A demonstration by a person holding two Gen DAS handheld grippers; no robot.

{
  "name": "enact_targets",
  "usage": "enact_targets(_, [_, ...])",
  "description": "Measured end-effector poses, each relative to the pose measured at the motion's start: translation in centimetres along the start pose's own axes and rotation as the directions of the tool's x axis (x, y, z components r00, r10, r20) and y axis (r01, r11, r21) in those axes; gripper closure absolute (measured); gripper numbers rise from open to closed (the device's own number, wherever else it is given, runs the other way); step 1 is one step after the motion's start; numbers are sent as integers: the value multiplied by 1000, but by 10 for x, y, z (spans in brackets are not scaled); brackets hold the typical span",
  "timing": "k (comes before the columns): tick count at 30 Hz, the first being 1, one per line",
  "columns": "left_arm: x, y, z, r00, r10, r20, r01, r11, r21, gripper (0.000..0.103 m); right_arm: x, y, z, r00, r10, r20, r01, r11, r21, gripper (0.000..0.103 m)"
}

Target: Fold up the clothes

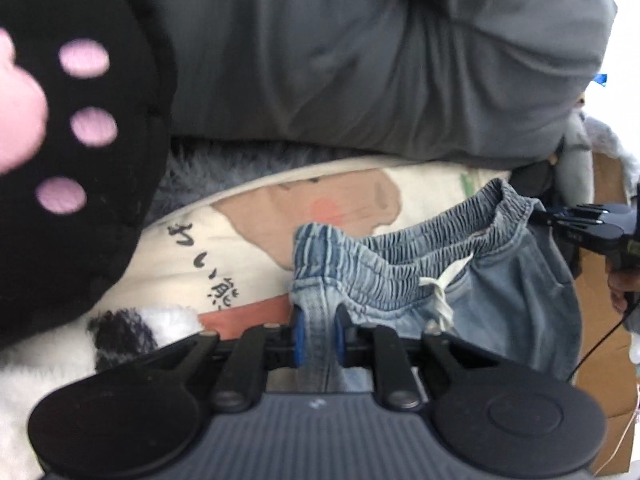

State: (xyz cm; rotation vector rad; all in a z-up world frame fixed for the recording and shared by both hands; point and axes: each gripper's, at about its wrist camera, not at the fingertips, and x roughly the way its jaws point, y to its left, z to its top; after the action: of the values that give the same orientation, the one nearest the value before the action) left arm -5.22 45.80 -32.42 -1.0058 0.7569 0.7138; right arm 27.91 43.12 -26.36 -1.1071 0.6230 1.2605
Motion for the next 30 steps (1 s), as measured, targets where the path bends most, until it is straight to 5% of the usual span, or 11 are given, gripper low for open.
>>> enact_targets(4, [7, 15, -7, 1000, 5, -23, -5, 999, -31, 76, 2, -13, -2, 998, 57, -29, -57, 998, 2, 83])
enact_targets(6, [5, 20, -12, 1000, -9, -24, 8, 999, -34, 75, -5, -21, -1, 995, 94, -24, -94, 996, 3, 59])
enact_targets(8, [4, 23, -17, 999, -22, -28, 22, 999, -30, 73, -11, -32, 2, 988, 156, -13, -155, 987, 35, 48])
enact_targets(13, [7, 29, -25, 997, -66, -26, 64, 996, -60, 73, -11, -44, 11, 971, 235, 33, -237, 959, 158, 38])
enact_targets(22, [23, 24, -26, 996, -89, -12, 88, 994, -70, 70, 46, -32, -1, 971, 234, -43, -209, 927, 312, 37])
enact_targets(30, [36, 27, -23, 996, -88, 1, 87, 988, -128, 68, 68, -19, -16, 958, 266, -110, -222, 926, 306, 38])
